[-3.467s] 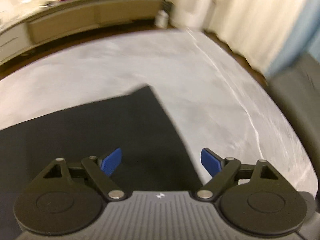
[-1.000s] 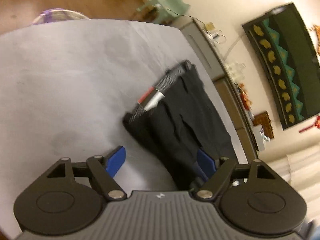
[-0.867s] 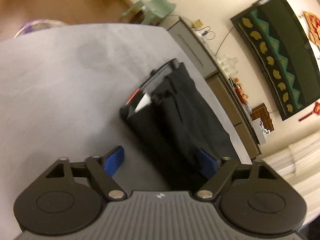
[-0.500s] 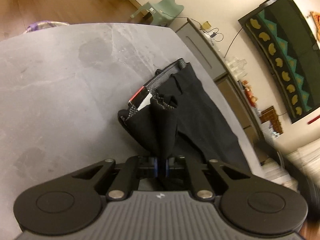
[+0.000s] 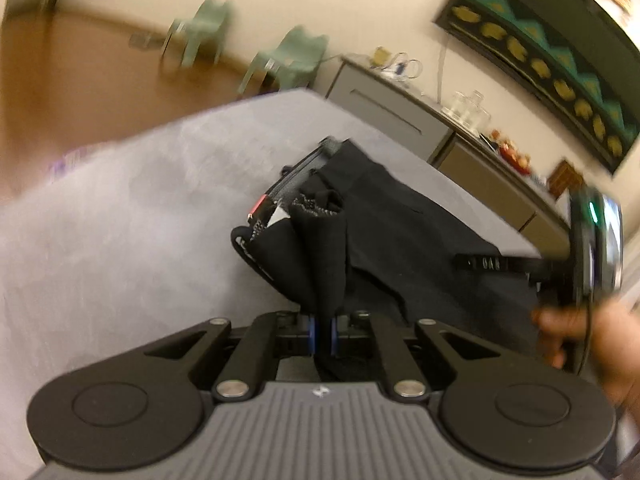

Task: Fold clothes

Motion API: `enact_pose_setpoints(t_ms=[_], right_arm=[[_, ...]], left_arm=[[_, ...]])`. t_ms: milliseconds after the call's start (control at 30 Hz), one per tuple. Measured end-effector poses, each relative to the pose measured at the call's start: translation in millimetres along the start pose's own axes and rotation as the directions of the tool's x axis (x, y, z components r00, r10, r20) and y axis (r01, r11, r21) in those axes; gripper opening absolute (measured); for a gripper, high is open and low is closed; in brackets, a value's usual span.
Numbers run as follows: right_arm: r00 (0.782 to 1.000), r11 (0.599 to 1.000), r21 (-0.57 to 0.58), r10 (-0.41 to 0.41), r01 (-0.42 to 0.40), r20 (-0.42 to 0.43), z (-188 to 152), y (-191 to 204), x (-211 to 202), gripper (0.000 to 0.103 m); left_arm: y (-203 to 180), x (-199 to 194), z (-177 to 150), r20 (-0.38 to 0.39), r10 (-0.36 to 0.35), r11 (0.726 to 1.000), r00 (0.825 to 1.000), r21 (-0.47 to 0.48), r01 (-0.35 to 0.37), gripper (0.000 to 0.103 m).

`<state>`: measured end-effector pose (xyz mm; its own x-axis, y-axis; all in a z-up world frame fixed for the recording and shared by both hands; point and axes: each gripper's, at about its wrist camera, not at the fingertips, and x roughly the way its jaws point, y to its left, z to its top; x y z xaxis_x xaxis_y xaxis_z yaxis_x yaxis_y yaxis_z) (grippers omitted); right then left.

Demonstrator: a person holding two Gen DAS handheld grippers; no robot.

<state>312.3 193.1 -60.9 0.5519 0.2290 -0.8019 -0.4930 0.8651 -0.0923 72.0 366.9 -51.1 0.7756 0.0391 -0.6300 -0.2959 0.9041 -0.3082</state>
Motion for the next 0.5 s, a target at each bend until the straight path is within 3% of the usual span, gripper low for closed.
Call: enact_pose_setpoints(t_ms=[33,133,233,300,433,500], right_arm=[[1.0,0.999,0.029,0.017,-0.016,-0.023,8.9,0.7,1.5,0.055],[0.984,0.983,0.06,0.176,-0.176,0.006,36.7,23.9,-8.9,0.09],[0.942,0.943,0.001,0.334,-0.334,-0.021,71.9,70.8,-9.2,0.094],[0.921,0.922,-0.045,0.382,-0.386,-0.07,86.9,104.8,-2.9,0.097],[0.922,0.916,-0.188,0.309,-0.354,-0.232,95.6,168.3,32.9,0.095],[0.931,0.912,-0.258,0.251,-0.319,-0.265,91.1,179.2,45.3,0.069]], left_arm=[[-9.7,-3.1,-2.0,0.018,0.019,0.999,1.0,0.048,-0.02,0.006],[-34.2,-9.8,-10.2,0.064,0.059,0.983,0.996,0.168,-0.069,0.006],[-42.2,-11.6,-14.4,0.076,0.07,0.974,0.995,0.211,-0.084,0.006],[-44.7,-12.1,-16.3,0.076,0.071,0.97,0.995,0.227,-0.087,0.006],[-47.8,-12.3,-17.8,0.067,0.067,0.965,0.995,0.25,-0.082,0.006],[-53.4,-12.9,-21.0,0.083,0.085,0.951,0.993,0.29,-0.105,0.006]])
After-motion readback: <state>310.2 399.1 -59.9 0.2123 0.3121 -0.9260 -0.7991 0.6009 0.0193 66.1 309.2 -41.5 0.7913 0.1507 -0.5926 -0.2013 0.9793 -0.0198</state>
